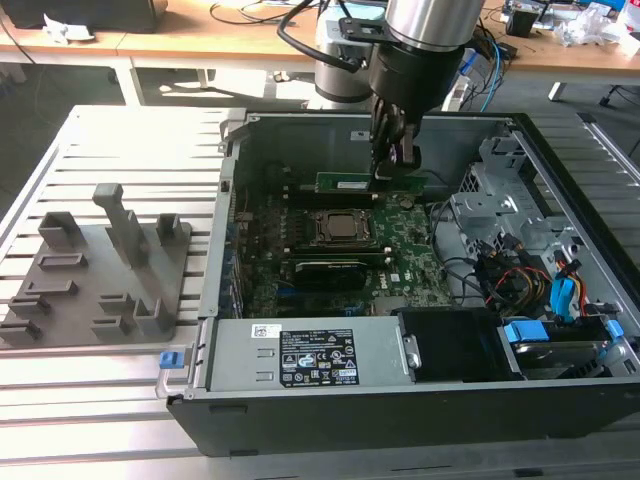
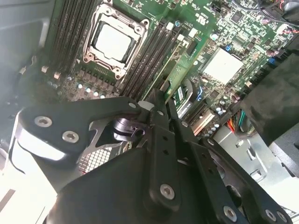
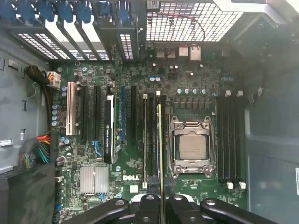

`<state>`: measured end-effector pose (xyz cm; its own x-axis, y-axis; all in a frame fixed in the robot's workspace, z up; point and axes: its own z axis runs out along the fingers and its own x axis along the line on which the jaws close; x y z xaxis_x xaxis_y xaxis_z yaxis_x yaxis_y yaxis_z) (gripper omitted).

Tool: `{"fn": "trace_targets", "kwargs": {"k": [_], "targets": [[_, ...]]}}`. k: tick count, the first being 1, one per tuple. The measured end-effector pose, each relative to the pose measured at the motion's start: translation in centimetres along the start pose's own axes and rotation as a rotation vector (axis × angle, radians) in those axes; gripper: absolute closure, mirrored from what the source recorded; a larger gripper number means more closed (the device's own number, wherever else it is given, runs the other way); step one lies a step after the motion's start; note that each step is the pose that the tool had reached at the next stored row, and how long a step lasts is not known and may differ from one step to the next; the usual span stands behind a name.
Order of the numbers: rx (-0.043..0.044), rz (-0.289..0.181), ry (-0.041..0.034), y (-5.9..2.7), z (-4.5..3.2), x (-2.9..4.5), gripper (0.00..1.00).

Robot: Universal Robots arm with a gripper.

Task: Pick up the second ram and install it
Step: 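Pick up the second ram and move it above second insertion slot, then insert the second ram into the second slot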

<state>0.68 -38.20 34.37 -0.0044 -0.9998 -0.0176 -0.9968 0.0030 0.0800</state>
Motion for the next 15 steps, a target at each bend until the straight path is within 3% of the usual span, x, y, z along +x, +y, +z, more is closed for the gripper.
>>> {"fn": "trace_targets", "kwargs": {"k": [4,6,7,10,11,12,15], "targets": [[0.0000,0.000,-0.0001,-0.03,0.00,0.00,0.86],[0.0000,0.000,0.0000,-0.04,0.35,0.01,0.86],[0.0001,0.000,0.0001,0.01,1.06,0.02,0.86],[0.0000,0.006,-0.0001,0.01,1.80,0.04,0.86],[0.0005,0.031,-0.0021,-0.05,2.51,0.05,0.86],[0.0004,0.034,-0.0019,-0.15,3.81,0.06,0.86],[0.0006,0.048,-0.0030,0.15,4.68,0.05,0.86]]}}
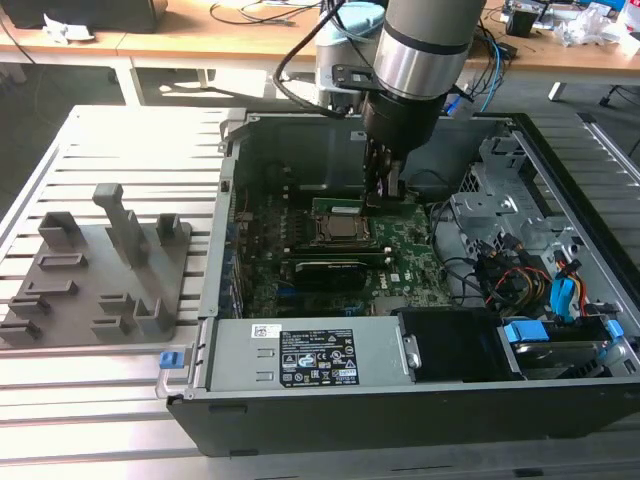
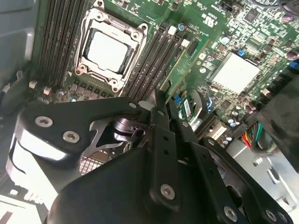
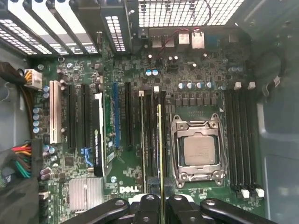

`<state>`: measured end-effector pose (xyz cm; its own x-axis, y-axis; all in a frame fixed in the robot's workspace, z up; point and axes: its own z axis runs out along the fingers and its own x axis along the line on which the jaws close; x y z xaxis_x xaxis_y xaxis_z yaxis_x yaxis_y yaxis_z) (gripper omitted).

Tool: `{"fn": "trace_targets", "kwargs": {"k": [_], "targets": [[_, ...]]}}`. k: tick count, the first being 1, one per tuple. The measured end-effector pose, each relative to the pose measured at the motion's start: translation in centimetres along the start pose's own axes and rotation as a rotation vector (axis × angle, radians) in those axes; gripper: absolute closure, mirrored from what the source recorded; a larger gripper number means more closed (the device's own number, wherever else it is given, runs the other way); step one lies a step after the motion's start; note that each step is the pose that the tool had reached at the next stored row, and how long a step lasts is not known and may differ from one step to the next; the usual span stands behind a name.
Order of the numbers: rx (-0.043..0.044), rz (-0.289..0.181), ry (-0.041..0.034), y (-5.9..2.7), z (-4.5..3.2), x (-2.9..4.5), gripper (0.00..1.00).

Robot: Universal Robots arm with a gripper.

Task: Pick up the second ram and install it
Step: 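Insert the second ram into the second slot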

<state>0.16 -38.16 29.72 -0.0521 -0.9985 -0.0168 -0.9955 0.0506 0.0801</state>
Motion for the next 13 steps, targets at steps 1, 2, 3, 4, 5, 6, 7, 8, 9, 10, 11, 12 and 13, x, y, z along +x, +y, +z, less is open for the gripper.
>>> {"fn": "trace_targets", "kwargs": {"k": [1,2,3,4,5,6,7,8,9,10,11,12,13], "targets": [[0.0000,0.001,0.0001,0.19,0.19,0.01,0.86],[0.0001,0.002,0.0000,0.53,0.64,0.00,0.86],[0.0000,0.002,-0.0001,1.28,1.14,-0.02,0.86],[0.0000,0.000,0.0001,1.75,1.74,-0.14,0.86],[0.0000,0.000,0.0000,1.72,2.32,-0.35,0.86],[0.0000,-0.002,0.0001,1.69,2.78,-0.47,0.86],[-0.0001,-0.007,0.0007,1.65,3.20,-0.49,0.86],[-0.0002,-0.016,0.0013,1.62,3.71,-0.49,0.86],[-0.0004,-0.023,0.0020,1.59,4.05,-0.48,0.86],[-0.0004,-0.028,0.0022,1.55,4.51,-0.48,0.86],[-0.0005,-0.028,0.0024,1.51,5.04,-0.46,0.86],[-0.0005,-0.028,0.0023,1.49,5.30,-0.46,0.86],[-0.0005,-0.028,0.0024,1.47,5.53,-0.46,0.86]]}}
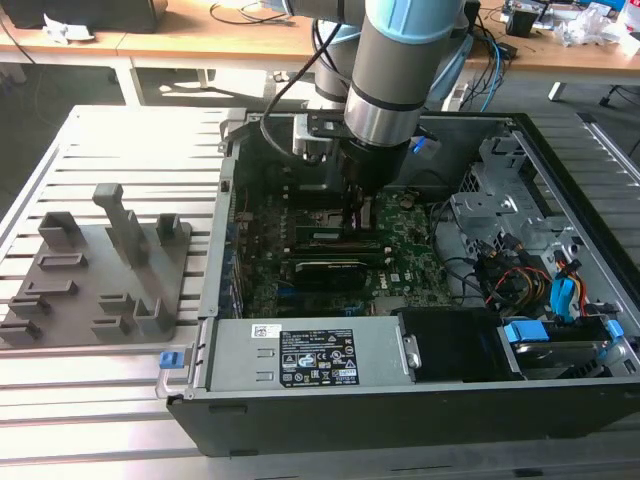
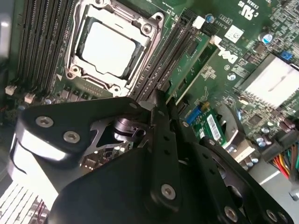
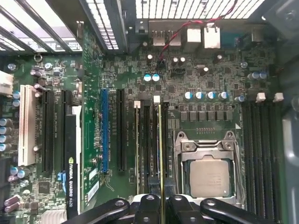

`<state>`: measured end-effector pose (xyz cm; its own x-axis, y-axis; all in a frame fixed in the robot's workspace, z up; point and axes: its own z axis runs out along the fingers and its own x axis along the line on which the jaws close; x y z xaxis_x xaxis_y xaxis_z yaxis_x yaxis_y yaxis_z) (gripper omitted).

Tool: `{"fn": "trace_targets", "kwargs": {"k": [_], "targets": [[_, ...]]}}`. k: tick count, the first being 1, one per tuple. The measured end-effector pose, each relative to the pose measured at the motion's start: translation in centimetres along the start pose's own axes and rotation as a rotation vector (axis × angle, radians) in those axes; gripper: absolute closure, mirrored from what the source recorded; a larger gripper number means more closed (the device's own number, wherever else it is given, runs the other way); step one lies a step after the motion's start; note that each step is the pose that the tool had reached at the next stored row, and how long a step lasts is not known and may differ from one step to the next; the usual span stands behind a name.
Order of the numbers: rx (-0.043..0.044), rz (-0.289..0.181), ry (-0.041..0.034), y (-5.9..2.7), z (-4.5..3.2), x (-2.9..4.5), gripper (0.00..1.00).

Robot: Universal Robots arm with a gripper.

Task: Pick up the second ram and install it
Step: 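Insert the second ram into the second slot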

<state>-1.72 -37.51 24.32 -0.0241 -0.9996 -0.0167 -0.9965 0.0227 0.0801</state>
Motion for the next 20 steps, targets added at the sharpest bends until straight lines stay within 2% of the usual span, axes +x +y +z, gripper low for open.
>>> {"fn": "trace_targets", "kwargs": {"k": [4,20], "targets": [[0.0000,0.000,-0.0001,-0.09,1.09,0.02,0.86],[-0.0001,0.000,0.0000,0.14,1.96,0.06,0.86]]}}
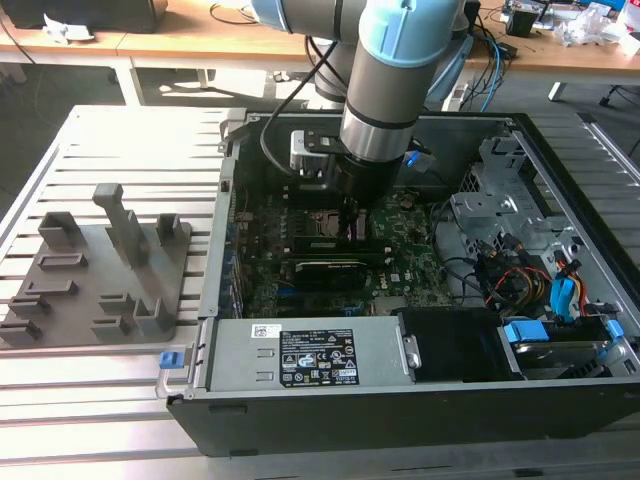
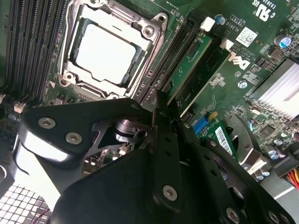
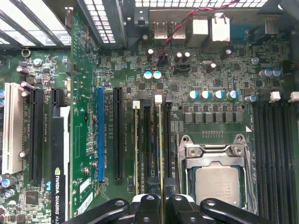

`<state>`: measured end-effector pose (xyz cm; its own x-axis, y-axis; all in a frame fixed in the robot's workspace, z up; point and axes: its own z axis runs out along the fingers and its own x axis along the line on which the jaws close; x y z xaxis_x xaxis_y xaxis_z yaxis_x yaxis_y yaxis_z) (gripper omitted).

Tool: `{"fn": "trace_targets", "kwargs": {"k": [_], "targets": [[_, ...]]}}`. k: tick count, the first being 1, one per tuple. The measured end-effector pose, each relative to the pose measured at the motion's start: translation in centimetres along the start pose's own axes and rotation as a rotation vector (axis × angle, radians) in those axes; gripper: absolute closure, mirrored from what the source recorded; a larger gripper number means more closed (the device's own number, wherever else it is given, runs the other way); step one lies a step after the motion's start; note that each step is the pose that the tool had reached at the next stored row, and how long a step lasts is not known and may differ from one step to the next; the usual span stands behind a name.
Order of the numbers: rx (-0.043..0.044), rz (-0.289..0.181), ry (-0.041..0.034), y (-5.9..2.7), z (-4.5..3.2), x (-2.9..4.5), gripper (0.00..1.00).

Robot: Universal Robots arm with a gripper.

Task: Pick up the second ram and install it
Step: 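Insert the second ram into the second slot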

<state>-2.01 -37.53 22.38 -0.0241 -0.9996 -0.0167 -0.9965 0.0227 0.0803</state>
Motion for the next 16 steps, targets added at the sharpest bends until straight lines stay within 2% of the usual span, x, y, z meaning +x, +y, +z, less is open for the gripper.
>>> {"fn": "trace_targets", "kwargs": {"k": [16], "targets": [[0.0004,0.013,-0.0018,-0.03,0.39,0.00,0.86]]}}
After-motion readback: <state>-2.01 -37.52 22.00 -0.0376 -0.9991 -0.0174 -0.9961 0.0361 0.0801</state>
